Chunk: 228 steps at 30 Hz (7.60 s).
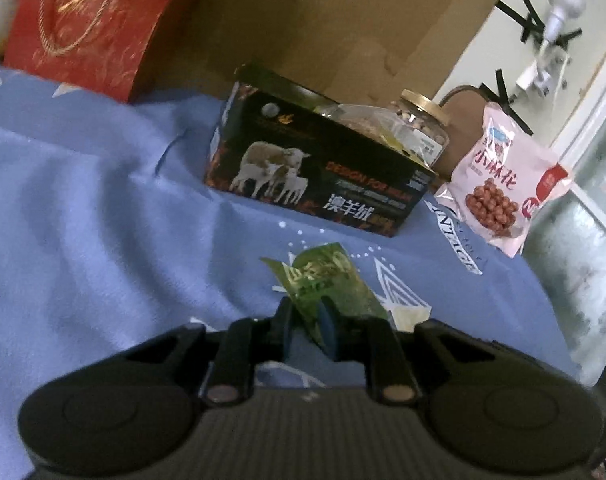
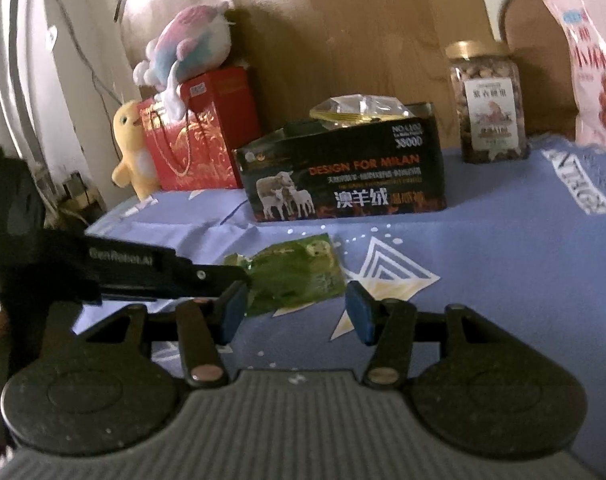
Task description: Organize snacks
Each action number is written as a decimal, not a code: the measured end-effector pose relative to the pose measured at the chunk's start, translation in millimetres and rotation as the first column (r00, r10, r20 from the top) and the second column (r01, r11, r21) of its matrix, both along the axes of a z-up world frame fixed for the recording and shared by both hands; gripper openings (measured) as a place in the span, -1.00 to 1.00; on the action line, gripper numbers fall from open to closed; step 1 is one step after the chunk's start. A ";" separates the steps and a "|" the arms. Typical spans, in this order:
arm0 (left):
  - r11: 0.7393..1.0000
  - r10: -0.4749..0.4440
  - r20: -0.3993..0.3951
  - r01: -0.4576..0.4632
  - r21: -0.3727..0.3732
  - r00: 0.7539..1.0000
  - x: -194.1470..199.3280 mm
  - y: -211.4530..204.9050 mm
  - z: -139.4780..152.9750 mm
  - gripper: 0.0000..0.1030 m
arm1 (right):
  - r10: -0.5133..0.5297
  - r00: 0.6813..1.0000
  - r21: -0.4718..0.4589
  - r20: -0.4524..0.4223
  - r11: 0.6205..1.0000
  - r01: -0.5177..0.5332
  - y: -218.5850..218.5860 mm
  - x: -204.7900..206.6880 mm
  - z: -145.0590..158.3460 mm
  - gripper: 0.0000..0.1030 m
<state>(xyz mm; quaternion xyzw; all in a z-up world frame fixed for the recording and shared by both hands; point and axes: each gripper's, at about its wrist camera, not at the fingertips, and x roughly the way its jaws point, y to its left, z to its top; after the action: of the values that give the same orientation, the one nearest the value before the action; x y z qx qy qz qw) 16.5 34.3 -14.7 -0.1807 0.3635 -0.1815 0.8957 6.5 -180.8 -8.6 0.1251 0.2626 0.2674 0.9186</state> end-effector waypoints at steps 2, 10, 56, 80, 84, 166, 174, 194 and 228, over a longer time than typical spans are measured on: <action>1.000 -0.003 0.004 0.003 0.008 1.000 0.3 -3.2 0.1 -0.72 | -0.005 1.000 0.041 -0.022 0.999 0.006 -5.5 3.1 -1.7 0.11; 0.992 -0.001 0.115 -0.013 0.125 0.993 -12.4 -21.2 -0.1 -0.70 | 0.020 0.999 0.084 -0.049 0.996 -0.016 -9.8 5.7 -2.9 0.15; 0.993 0.010 0.015 -0.008 -0.119 1.000 4.3 9.2 -11.6 -0.37 | 0.154 0.988 0.125 -0.034 0.981 -0.148 -1.0 32.8 3.0 -0.16; 0.884 -0.113 -0.011 0.095 -0.457 0.994 -6.1 16.1 -8.7 -0.73 | 0.200 0.942 0.562 -0.269 0.827 -0.015 -60.4 64.6 -23.5 0.15; 0.880 -0.131 0.014 0.122 -0.460 0.991 -9.6 10.7 1.7 -0.74 | 0.224 0.940 0.601 -0.259 0.799 -0.025 -63.3 63.5 -23.8 0.28; 0.910 0.040 0.146 -0.097 0.403 0.988 -66.3 -52.2 60.4 1.00 | -0.080 0.987 0.243 -0.136 0.963 0.112 -55.8 -37.1 19.4 0.29; 0.894 0.057 0.148 -0.116 0.433 0.987 -75.8 -51.0 52.8 1.00 | -0.068 0.990 0.238 -0.123 0.967 0.096 -49.2 -45.4 22.2 0.29; 0.817 0.081 0.229 -0.196 0.542 0.970 -81.2 -54.1 49.7 1.00 | -0.068 0.992 0.213 -0.104 0.973 0.089 -42.2 -51.8 25.3 0.30; 0.755 0.186 0.306 -0.335 0.564 0.934 -82.4 -36.2 54.8 1.00 | -0.061 0.990 0.218 -0.124 0.972 0.087 -41.7 -51.9 22.5 0.31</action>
<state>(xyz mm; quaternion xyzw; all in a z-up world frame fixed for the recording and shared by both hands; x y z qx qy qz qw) -66.0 -1.8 40.1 0.0897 0.2665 0.0526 0.9582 -45.5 -222.5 13.9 0.2522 0.2793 0.2531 0.8913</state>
